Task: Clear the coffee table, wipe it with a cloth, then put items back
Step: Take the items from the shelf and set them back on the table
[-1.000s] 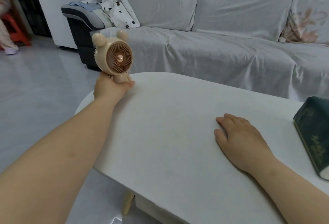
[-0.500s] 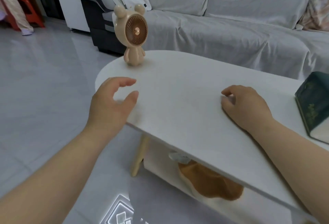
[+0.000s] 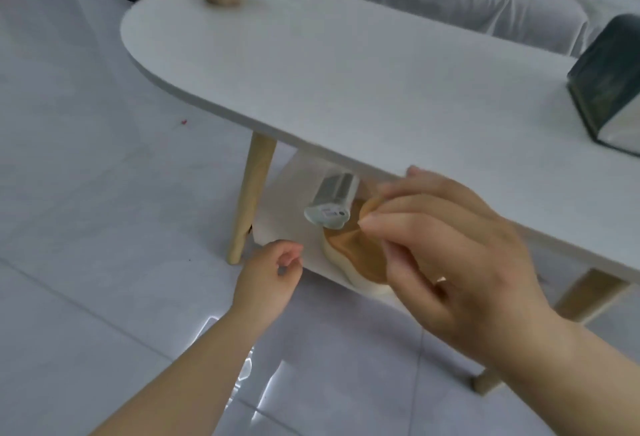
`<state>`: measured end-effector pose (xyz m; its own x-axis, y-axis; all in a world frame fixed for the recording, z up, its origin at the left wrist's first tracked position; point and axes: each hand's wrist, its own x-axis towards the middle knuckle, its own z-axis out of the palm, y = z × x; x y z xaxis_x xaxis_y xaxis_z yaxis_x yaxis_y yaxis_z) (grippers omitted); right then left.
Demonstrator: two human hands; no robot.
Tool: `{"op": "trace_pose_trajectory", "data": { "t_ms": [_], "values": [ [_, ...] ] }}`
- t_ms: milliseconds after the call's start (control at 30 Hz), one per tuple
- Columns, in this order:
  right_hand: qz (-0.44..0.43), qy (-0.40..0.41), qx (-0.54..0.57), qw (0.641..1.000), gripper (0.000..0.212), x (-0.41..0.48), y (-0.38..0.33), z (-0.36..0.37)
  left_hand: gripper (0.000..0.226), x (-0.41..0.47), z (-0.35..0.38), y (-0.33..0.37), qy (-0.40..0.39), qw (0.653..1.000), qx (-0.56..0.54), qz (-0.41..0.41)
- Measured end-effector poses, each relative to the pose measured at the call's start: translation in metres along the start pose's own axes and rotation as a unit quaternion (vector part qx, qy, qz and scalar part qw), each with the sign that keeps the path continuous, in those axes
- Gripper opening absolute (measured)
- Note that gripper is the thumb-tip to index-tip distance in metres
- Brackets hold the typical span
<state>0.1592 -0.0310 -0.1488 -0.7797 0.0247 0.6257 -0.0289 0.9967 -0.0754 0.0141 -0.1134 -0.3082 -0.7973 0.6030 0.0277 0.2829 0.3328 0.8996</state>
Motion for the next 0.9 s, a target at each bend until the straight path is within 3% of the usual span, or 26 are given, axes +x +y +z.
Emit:
{"op": "trace_pose_trajectory", "data": {
  "t_ms": [67, 133, 233, 300, 400, 500, 633, 733, 900],
  "values": [
    [-0.004, -0.007, -0.007, 1.000, 0.020, -0.021, 0.002, 0.019, 0.012, 0.006, 0.009, -0.011, 0.009, 0.999, 0.035, -0.023],
    [0.023, -0.074, 0.018, 0.997, 0.025, -0.043, 0.006, 0.047, 0.020, 0.013, 0.016, -0.019, 0.020, 0.997, 0.071, -0.039],
    [0.190, -0.180, -0.013, 0.965, 0.046, -0.073, 0.029, 0.089, 0.028, 0.024, 0.019, -0.026, 0.019, 0.995, 0.066, -0.069],
    [0.344, -0.214, -0.035, 0.914, 0.055, -0.084, 0.052, 0.106, 0.031, 0.035, 0.021, -0.023, 0.018, 0.996, 0.055, -0.075],
    [0.472, -0.178, -0.018, 0.863, 0.055, -0.096, 0.076, 0.126, 0.045, 0.060, 0.028, -0.011, 0.008, 0.993, 0.035, -0.109],
    [0.476, -0.165, -0.028, 0.864, 0.057, -0.103, 0.076, 0.136, 0.071, 0.084, 0.036, 0.007, -0.019, 0.978, -0.039, -0.205],
    [0.465, -0.156, -0.029, 0.871, 0.058, -0.107, 0.076, 0.138, 0.087, 0.097, 0.047, 0.027, -0.066, 0.960, -0.107, -0.251],
    [0.462, -0.163, -0.013, 0.871, 0.059, -0.108, 0.077, 0.135, 0.080, 0.096, 0.054, 0.032, -0.110, 0.946, -0.154, -0.262],
    [0.463, -0.171, 0.017, 0.870, 0.059, -0.106, 0.075, 0.129, 0.061, 0.089, 0.052, 0.033, -0.090, 0.938, -0.220, -0.252]
  ]
}}
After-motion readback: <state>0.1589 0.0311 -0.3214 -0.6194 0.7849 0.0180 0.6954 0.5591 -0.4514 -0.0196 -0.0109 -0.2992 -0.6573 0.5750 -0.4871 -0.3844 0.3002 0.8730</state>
